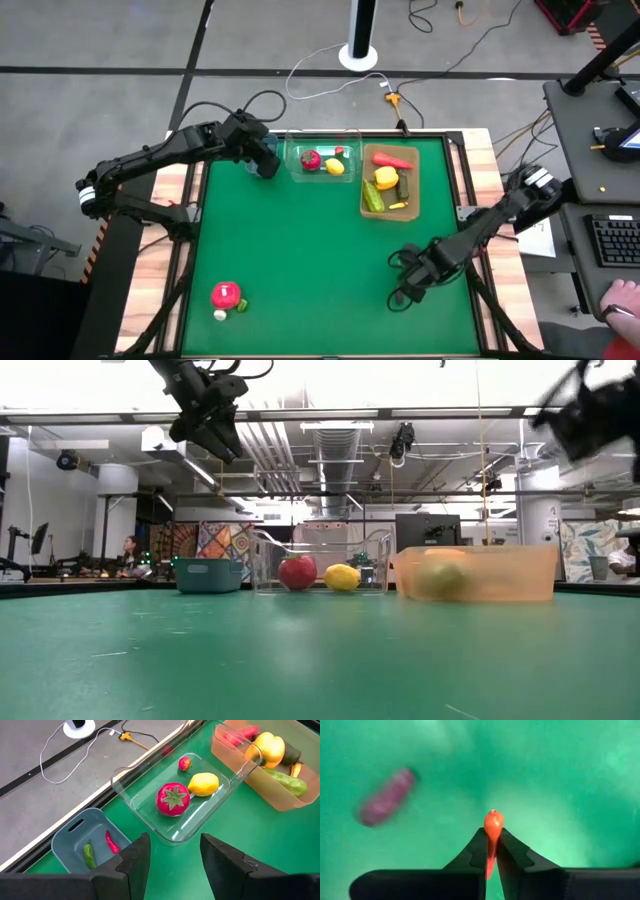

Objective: Sort produce into baskets
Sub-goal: Put the orange chili pepper into the blue bin

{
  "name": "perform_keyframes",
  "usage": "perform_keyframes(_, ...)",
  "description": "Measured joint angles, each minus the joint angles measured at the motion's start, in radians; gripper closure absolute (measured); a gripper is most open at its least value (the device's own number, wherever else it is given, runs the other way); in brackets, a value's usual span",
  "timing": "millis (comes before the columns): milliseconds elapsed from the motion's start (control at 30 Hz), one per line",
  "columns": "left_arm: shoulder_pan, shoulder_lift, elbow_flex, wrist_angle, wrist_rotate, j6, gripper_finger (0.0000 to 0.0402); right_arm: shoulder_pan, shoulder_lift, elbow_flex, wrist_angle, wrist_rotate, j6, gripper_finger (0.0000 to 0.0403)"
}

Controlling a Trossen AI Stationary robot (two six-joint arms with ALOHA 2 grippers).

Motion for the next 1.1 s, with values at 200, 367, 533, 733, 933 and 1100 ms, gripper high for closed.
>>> perform_keyframes(200,-0.001,0.0,0.0,0.0,0.004,-0.007,0.0247,-0.077,-0.196,0.002,0.03,0.202,0.057,0.0385)
perform_keyframes(367,-0.007,0.0,0.0,0.006,0.03,-0.01,0.0247,-0.148,-0.298,0.002,0.113,0.369,0.012,0.0385)
perform_keyframes(533,-0.018,0.0,0.0,0.092,0.191,0.004,0.0247,-0.233,-0.334,0.003,0.274,0.468,-0.154,0.0385)
perform_keyframes(733,-0.069,0.0,0.0,0.248,0.492,0.049,0.0247,-0.36,-0.302,0.003,0.603,0.471,-0.454,0.0385)
perform_keyframes(933,-0.161,0.001,0.0,0.371,0.559,0.053,0.0247,-0.457,-0.27,0.003,0.963,0.395,-0.722,0.0385)
perform_keyframes(1100,-0.233,0.034,0.0,0.507,0.558,0.038,0.0247,-0.521,-0.263,0.004,1.203,0.331,-0.858,0.0385)
